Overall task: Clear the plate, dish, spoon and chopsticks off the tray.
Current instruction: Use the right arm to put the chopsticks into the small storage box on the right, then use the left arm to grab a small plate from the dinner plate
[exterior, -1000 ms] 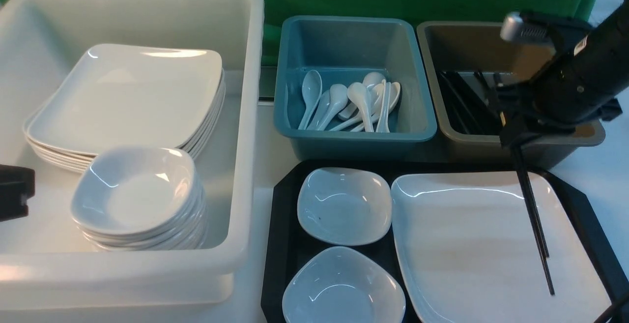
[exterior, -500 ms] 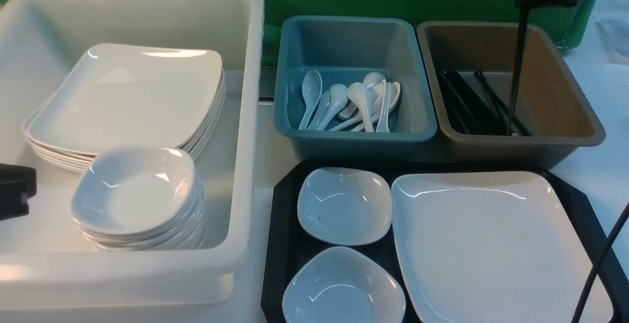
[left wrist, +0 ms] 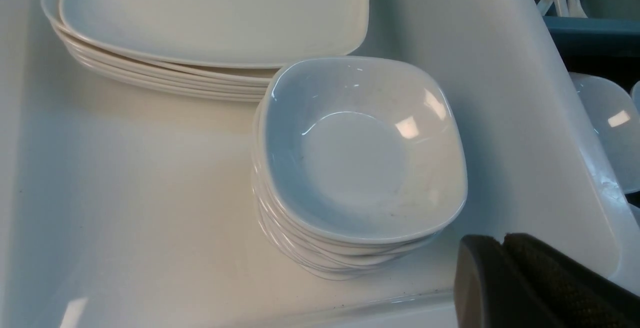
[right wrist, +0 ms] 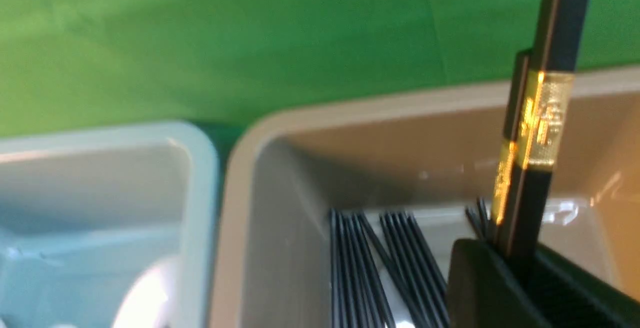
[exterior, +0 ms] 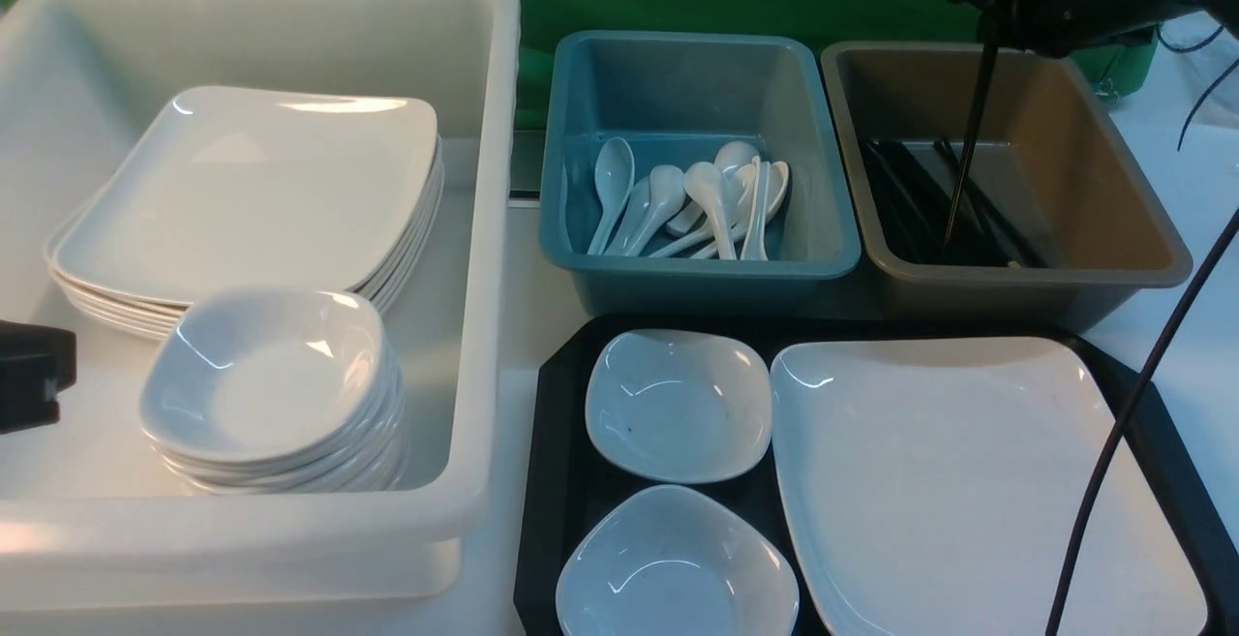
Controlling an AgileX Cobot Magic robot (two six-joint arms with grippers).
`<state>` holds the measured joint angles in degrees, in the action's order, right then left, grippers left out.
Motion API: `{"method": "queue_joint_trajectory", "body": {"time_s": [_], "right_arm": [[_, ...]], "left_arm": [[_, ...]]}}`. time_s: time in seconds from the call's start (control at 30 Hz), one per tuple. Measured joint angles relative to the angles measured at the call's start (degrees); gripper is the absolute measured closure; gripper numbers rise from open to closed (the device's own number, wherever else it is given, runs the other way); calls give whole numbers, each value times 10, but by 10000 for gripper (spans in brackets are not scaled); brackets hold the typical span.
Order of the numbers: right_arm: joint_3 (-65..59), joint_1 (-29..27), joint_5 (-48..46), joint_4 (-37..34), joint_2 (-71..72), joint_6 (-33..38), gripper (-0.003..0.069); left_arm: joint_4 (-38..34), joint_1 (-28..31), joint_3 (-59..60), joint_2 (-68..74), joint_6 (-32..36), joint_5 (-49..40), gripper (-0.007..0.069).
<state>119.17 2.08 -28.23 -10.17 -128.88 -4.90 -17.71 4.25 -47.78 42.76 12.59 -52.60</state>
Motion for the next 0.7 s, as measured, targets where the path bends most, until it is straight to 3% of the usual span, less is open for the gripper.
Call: {"method": "queue_joint_trajectory", "body": {"time_s": [0.1, 0.27, 0.4, 0.53, 0.57, 0.7], "right_arm": [[0, -1, -28, 0, -7, -5, 522], [1, -3, -88, 0, -6, -4, 316], [3, -7, -152, 0, 5, 4, 279], [9, -14, -226, 3, 48, 49, 398], [11, -15, -256, 4, 73, 74, 519], [12, -15, -299, 3, 138, 93, 614]], "left_arm": [[-16, 0, 0, 0, 0, 1, 607], [-53, 0, 0, 0, 38, 5, 607], [-61, 0, -10, 0, 44, 4, 620], [-65, 0, -50, 7, 51, -5, 622], [-68, 0, -77, 15, 55, -13, 622], [-74, 0, -133, 42, 55, -36, 622]]}}
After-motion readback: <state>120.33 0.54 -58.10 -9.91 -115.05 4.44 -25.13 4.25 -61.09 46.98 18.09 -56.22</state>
